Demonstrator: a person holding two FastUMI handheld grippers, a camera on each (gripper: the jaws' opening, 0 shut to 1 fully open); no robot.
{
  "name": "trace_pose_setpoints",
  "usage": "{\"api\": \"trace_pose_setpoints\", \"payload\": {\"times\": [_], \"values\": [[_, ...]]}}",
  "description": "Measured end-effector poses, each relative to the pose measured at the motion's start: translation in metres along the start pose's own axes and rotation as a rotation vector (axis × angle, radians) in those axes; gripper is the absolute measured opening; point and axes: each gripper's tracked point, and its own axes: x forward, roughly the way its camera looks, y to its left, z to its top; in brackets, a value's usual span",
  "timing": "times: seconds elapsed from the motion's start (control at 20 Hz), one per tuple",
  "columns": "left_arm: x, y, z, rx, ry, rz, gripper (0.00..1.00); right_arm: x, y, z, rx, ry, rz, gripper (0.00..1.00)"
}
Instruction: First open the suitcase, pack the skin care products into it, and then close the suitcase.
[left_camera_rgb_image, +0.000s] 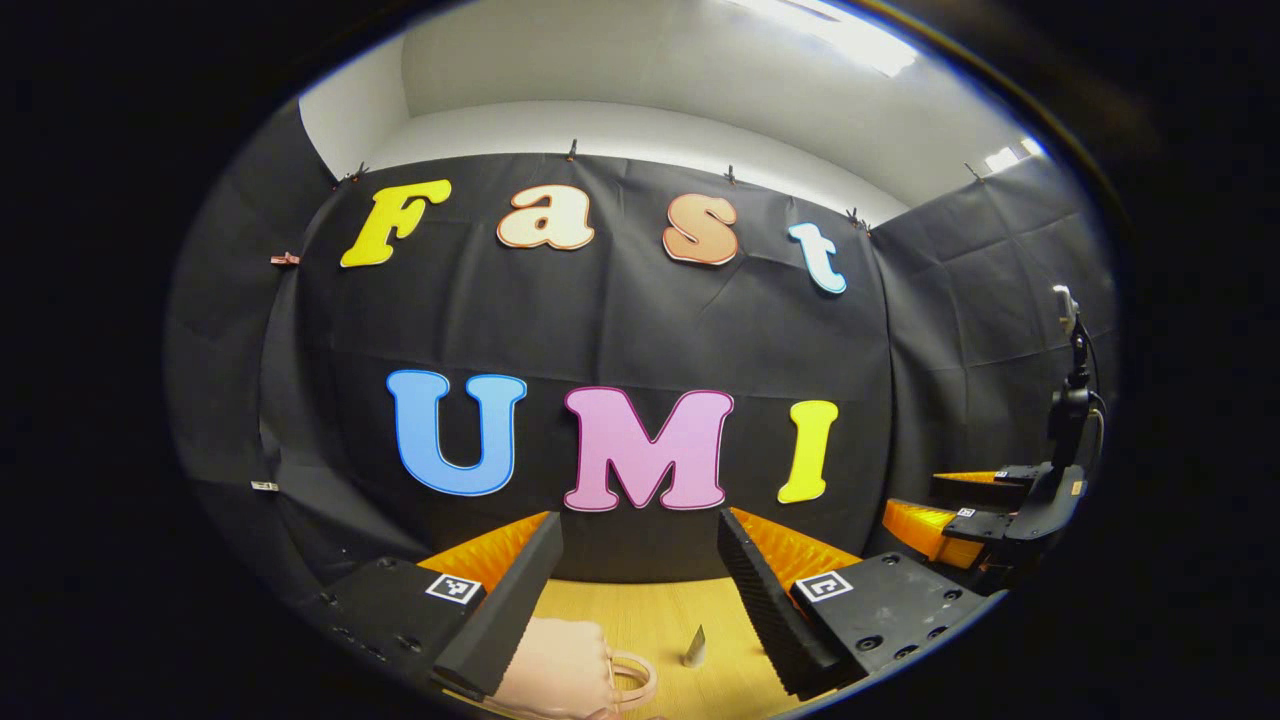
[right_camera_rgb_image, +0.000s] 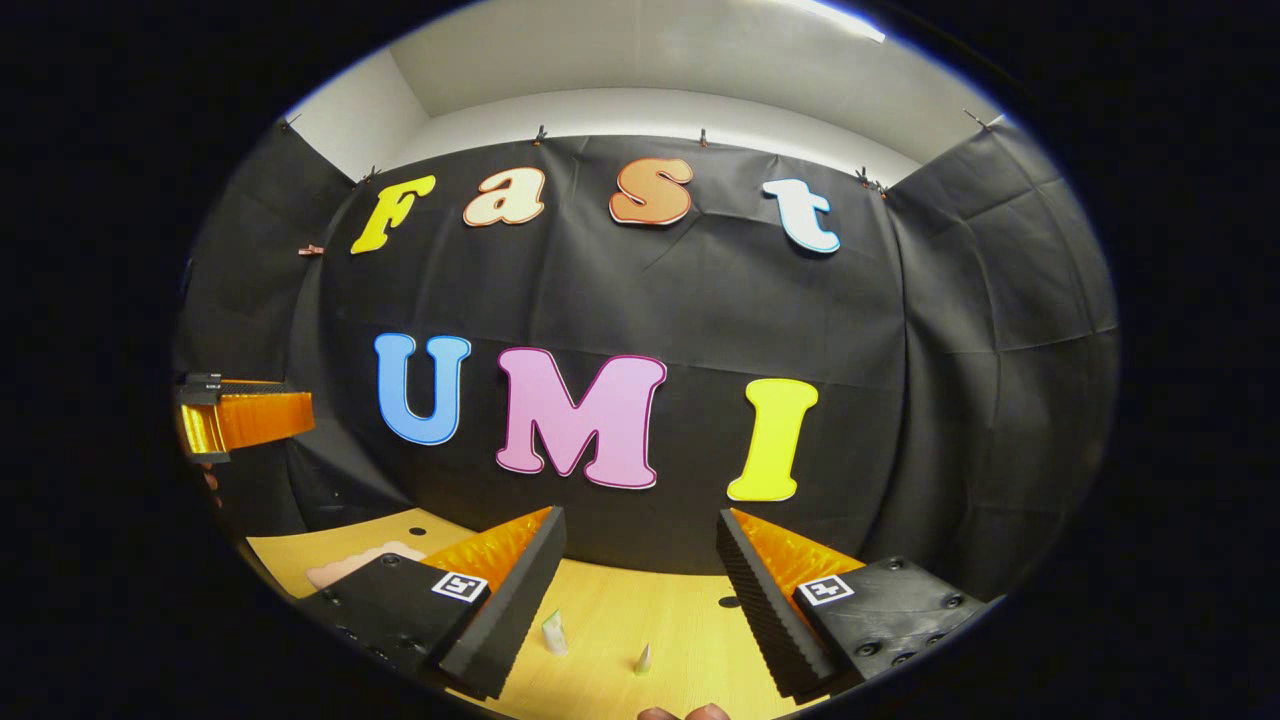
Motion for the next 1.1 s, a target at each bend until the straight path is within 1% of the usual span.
{"api": "trace_pose_setpoints", "payload": {"times": [0.1,0.15,0.25,0.35,0.4,0.55,0.6,0.7,0.9,0.95,1.0,1.1], "values": [[0.001,0.001,-0.002,-0.013,0.009,-0.003,0.98,-0.001,0.000,0.001,-0.004,-0.005,0.000,0.94],[0.001,0.002,-0.002,-0.017,0.011,-0.003,0.98,-0.001,0.000,0.001,-0.010,-0.006,-0.001,0.96],[0.001,0.002,-0.002,-0.015,0.017,-0.007,0.98,-0.002,0.000,0.000,-0.018,-0.002,-0.002,0.94],[0.001,0.000,-0.005,-0.013,0.023,-0.019,0.98,-0.004,-0.002,-0.001,-0.014,0.002,-0.007,0.96],[0.002,-0.002,-0.008,-0.017,0.031,-0.029,0.98,-0.005,-0.003,-0.001,-0.010,0.002,-0.011,0.94],[0.004,-0.006,-0.022,-0.043,0.079,-0.062,0.98,-0.008,-0.007,-0.002,-0.007,0.002,-0.022,0.94],[0.006,-0.006,-0.028,-0.043,0.095,-0.069,0.98,-0.009,-0.008,-0.002,-0.010,0.002,-0.026,0.96],[0.014,-0.010,-0.042,-0.041,0.137,-0.107,0.98,-0.012,-0.012,-0.005,-0.016,0.005,-0.036,0.96],[0.038,-0.025,-0.099,-0.066,0.338,-0.208,0.98,-0.020,-0.025,-0.012,-0.014,0.009,-0.057,0.94],[0.045,-0.030,-0.116,-0.077,0.396,-0.232,0.98,-0.022,-0.031,-0.012,-0.017,0.007,-0.066,0.96],[0.051,-0.034,-0.133,-0.089,0.449,-0.249,0.98,-0.025,-0.037,-0.014,-0.019,0.004,-0.073,0.96],[0.068,-0.037,-0.178,-0.091,0.585,-0.250,0.98,-0.028,-0.050,-0.019,-0.022,0.008,-0.089,0.96]]}}
